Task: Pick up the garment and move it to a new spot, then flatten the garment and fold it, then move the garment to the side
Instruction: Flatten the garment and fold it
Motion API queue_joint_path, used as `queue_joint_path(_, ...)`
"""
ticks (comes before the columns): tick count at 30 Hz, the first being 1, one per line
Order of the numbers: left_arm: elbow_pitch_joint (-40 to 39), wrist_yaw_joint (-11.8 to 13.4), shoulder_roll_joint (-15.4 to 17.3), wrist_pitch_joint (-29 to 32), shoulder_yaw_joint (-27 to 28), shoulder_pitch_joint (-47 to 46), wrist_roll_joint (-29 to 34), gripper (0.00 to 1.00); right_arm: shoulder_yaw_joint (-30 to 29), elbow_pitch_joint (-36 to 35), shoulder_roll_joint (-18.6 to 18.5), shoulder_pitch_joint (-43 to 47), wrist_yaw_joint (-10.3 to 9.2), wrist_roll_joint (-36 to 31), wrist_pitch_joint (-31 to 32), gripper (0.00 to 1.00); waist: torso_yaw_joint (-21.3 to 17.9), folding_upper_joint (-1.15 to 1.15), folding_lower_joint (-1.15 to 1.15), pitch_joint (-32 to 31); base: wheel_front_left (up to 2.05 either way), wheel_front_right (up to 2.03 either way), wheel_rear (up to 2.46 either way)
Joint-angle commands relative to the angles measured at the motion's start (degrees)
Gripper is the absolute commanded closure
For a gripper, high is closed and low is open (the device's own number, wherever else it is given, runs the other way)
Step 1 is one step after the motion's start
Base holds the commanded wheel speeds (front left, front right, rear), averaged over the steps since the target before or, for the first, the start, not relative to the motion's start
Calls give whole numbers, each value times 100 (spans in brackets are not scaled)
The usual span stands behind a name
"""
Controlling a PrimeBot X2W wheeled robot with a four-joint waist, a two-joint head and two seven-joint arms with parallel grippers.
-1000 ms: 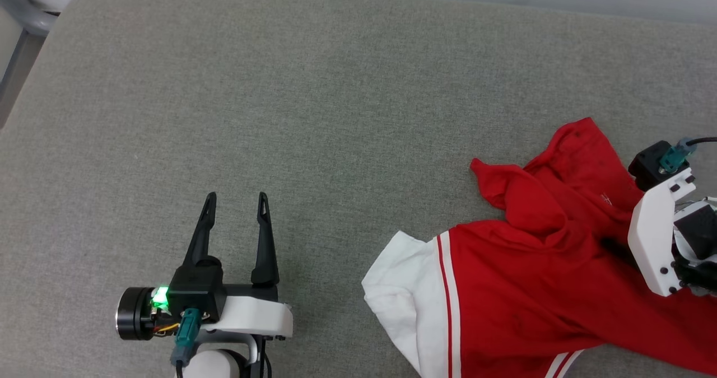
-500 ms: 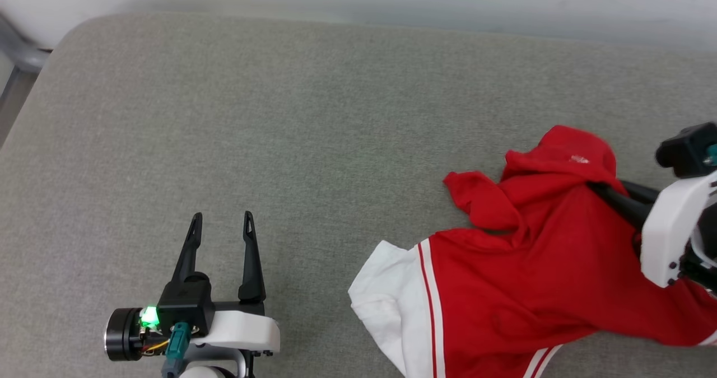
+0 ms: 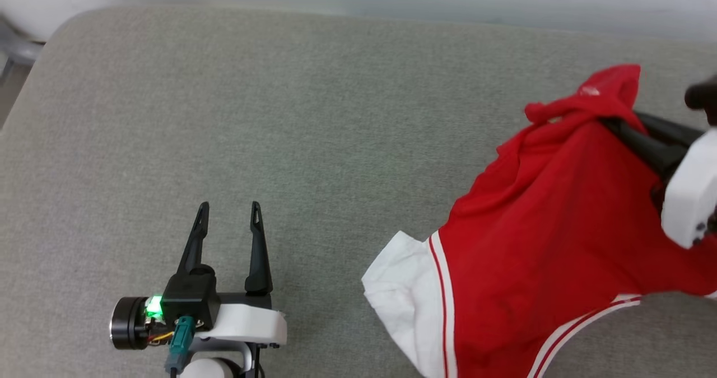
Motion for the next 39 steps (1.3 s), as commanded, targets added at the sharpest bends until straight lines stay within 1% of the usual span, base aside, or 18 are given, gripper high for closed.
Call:
queue_joint_path(1, -19, 26, -4, -15, -37, -117, -37, 0, 56, 57, 79, -269, -6, -63, 108, 100, 139, 0, 0, 136, 0, 0, 0)
queue_joint_path(4, -35, 78, -3, -15, -143, -227, -99, 0, 312, 296, 186, -884, -6, -197, 406, 100, 304, 0, 0, 342, 0, 0, 0)
queue_joint_path(7, -48, 126, -4, -15, -256, -342, -168, 0, 726, 668, 289, -1593, -5, -378, 639, 100, 464, 0, 0, 582, 0, 0, 0)
queue_joint_path(11, -52, 216, -4, -15, -427, -510, -265, 0, 1378, 1407, 414, -2412, -5, -683, 732, 100, 665, 0, 0, 876, 0, 0, 0)
queue_joint_path(14, -62, 295, -4, -15, -538, -629, -339, 0, 1813, 2133, 611, -2839, -6, -762, 712, 100, 776, 0, 0, 1051, 0, 0, 0)
queue_joint_path(17, -71, 354, -4, -15, -594, -696, -382, 0, 2246, 2851, 788, -3038, -6, -675, 741, 100, 848, 0, 0, 1176, 0, 0, 0)
queue_joint_path(22, -72, 409, -5, -15, -690, -783, -422, 0, 2952, 3826, 923, -3124, -4, -506, 888, 100, 914, 0, 0, 1266, 0, 0, 0)
queue_joint_path(26, -27, 427, -4, -15, -674, -761, -386, 0, 3273, 4295, 1035, -3012, -3, -164, 823, 100, 892, 0, 0, 1220, 0, 0, 0)
queue_joint_path(28, 10, 400, -3, -15, -623, -717, -339, 0, 3335, 4377, 1068, -3030, -3, -10, 621, 100, 850, 0, 0, 1143, 0, 0, 0)
queue_joint_path(29, 23, 379, -4, -15, -601, -691, -316, 0, 3347, 4381, 1063, -3051, -3, 55, 497, 96, 828, 0, 0, 1090, 0, 0, 0)
queue_joint_path(30, 48, 360, -3, -15, -564, -662, -294, 0, 3353, 4374, 1054, -3052, -3, 126, 324, 0, 800, 0, 0, 1016, 0, 0, 0)
queue_joint_path(35, 108, 252, -3, -15, -368, -455, -147, 0, 3297, 4144, 926, -2898, -6, 405, -742, 0, 584, 0, 0, 537, 0, 0, 0)
queue_joint_path(36, 113, 223, 3, -15, -322, -396, -115, 0, 3276, 4095, 879, -2817, -5, 419, -1006, 0, 527, 0, 0, 430, 0, 0, 0)
queue_joint_path(37, 113, 223, 3, -15, -322, -396, -115, 0, 3276, 4095, 879, -2817, -5, 419, -1006, 0, 527, 0, 0, 430, 0, 0, 0)
queue_joint_path(39, 132, 146, 28, -15, -257, -298, -70, 0, 3205, 4000, 793, -2630, -5, 408, -1511, 0, 424, 0, 0, 221, 0, 0, 0)
